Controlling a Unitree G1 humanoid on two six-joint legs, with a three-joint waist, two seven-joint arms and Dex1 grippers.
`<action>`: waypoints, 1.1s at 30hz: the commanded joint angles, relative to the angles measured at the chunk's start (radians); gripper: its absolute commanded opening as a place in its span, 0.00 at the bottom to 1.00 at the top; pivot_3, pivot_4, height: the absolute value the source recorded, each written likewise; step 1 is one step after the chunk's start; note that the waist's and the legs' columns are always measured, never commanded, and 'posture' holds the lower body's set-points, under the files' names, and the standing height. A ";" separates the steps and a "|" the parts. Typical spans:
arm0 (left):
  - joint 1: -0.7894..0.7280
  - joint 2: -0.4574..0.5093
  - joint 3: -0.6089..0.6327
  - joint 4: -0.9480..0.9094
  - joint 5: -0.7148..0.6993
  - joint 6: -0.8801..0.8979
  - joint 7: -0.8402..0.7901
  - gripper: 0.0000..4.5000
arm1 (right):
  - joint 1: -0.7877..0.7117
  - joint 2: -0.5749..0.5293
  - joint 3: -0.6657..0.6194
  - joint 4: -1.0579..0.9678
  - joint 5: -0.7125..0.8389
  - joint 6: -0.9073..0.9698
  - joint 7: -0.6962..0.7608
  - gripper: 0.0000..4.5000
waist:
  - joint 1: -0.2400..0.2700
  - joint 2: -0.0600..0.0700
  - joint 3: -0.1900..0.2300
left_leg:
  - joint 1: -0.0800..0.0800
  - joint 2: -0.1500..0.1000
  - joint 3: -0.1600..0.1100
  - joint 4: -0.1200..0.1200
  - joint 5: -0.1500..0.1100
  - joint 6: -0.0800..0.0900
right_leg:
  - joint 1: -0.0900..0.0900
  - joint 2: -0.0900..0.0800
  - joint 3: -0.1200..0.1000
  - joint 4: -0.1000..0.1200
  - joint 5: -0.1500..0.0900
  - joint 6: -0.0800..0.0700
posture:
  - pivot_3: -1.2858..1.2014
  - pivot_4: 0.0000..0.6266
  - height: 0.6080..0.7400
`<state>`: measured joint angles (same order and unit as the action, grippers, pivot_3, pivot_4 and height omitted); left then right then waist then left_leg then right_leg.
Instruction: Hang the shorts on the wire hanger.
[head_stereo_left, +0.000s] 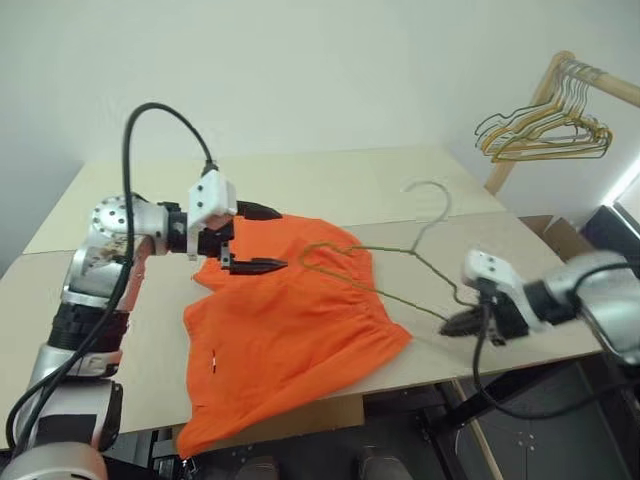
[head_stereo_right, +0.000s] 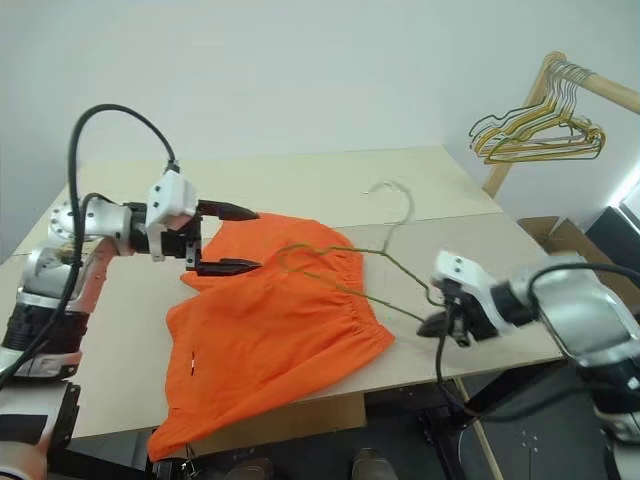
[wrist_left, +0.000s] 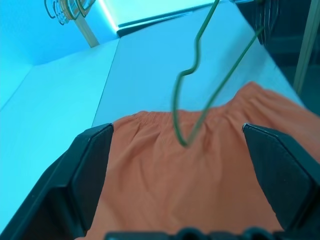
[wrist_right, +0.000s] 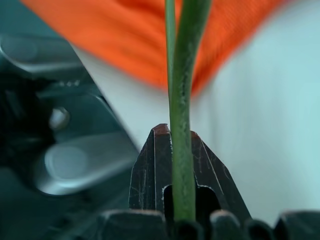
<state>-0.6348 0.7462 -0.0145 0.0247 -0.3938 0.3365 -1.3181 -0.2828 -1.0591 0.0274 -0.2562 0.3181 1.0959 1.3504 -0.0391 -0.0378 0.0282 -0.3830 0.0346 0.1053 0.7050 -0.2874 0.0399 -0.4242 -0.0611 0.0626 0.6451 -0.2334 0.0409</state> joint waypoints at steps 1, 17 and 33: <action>0.037 -0.006 0.046 -0.091 -0.091 0.012 -0.023 1.00 | 0.048 0.006 -0.136 -0.022 0.105 0.223 -0.070 0.00 | -0.004 0.000 0.000 | 0.001 0.000 -0.003 0.000 0.000 0.000 | 0.001 0.000 0.001 0.000 0.000 0.000 | 0.50 0.00 1.00; 0.148 0.022 0.038 -0.269 -0.188 0.100 -0.010 1.00 | -0.003 0.071 -0.054 0.266 0.290 0.450 -0.200 0.00 | -0.005 0.000 -0.001 | 0.004 -0.001 -0.005 -0.001 0.000 0.001 | 0.004 0.001 0.002 -0.002 0.000 0.001 | 0.51 0.00 1.00; 0.220 0.062 0.064 -0.332 -0.210 0.115 0.025 1.00 | -0.045 -0.003 0.039 0.311 0.384 0.351 -0.122 0.00 | 0.004 0.000 -0.001 | 0.004 -0.001 -0.006 -0.001 -0.001 0.001 | 0.004 0.001 0.002 -0.003 0.000 0.001 | 0.52 0.00 1.00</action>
<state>-0.4108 0.7968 0.0209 -0.2738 -0.5865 0.4528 -1.3042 -0.3003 -1.0475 0.0990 0.0544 0.6740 1.4679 1.2134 -0.0350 -0.0380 0.0277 -0.3785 0.0338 0.0998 0.7039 -0.2879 0.0407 -0.4198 -0.0602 0.0644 0.6424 -0.2330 0.0415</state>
